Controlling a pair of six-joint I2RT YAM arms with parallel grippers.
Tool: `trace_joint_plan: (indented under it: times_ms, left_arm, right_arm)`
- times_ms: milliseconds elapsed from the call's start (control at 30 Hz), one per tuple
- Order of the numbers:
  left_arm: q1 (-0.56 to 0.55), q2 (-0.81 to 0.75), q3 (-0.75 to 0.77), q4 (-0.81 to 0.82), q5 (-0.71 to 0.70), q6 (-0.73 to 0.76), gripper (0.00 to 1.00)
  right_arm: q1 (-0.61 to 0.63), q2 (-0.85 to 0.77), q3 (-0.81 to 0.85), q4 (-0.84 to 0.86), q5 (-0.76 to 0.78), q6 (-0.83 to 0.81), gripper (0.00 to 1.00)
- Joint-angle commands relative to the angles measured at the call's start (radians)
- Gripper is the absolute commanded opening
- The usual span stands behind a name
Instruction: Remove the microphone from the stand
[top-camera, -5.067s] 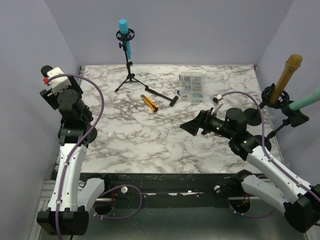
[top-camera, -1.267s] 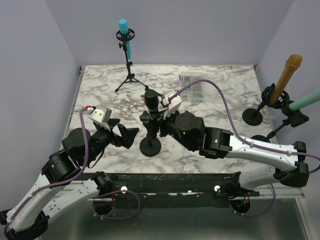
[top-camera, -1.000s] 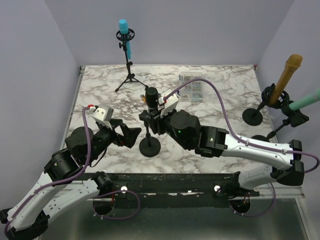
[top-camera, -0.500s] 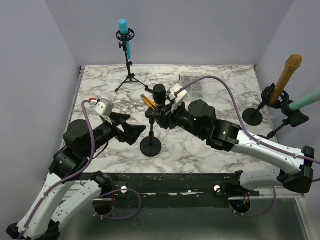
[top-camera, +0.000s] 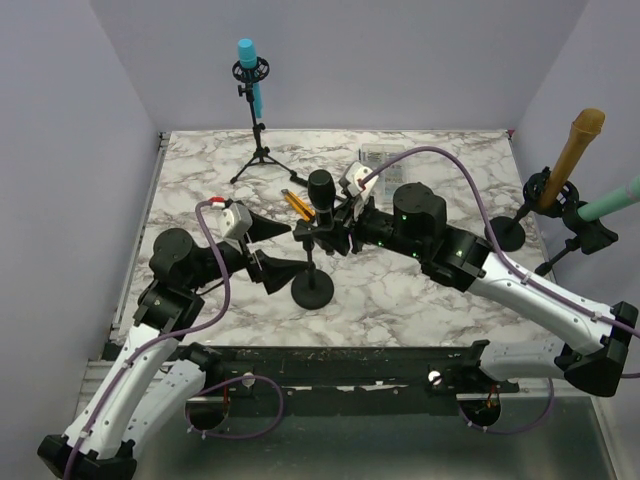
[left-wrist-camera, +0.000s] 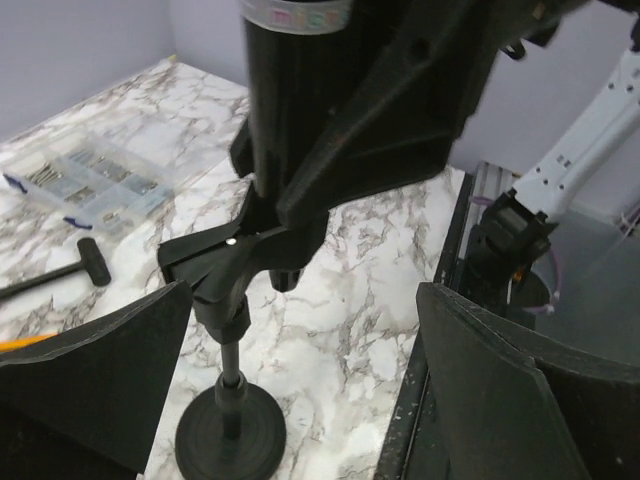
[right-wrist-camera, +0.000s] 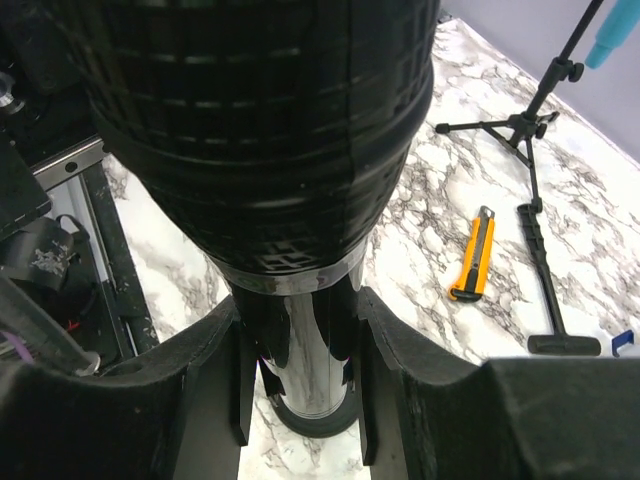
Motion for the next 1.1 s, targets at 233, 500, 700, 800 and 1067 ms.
trace_joint_plan:
  times_ms: [233,500,700,800,1067]
  left_arm:
    - [0.034,0.123,0.096,-0.08,0.292,0.402,0.99]
    - [0.082,0.285,0.206,-0.163,0.352,0.527,0.97]
    - [0.14,0.308,0.166,-0.087,0.39,0.509,0.96]
    - [0.142,0.332,0.15,-0.042,0.438,0.477,0.96]
    - [0.142,0.394,0.173,-0.011,0.511,0.421,0.92]
  right_arm:
    - [-0.017,-0.022,-0.027,-0.024,-0.141,-0.022,0.01]
    - [-0.017,-0.008,-0.016,-0.022,-0.166,-0.018,0.01]
    - [-0.019,0.009,-0.001,-0.04,-0.16,-0.019,0.01]
    - [-0.019,0.013,0.005,-0.052,-0.153,-0.022,0.01]
    - [-0.019,0.019,0.005,-0.049,-0.164,-0.016,0.0]
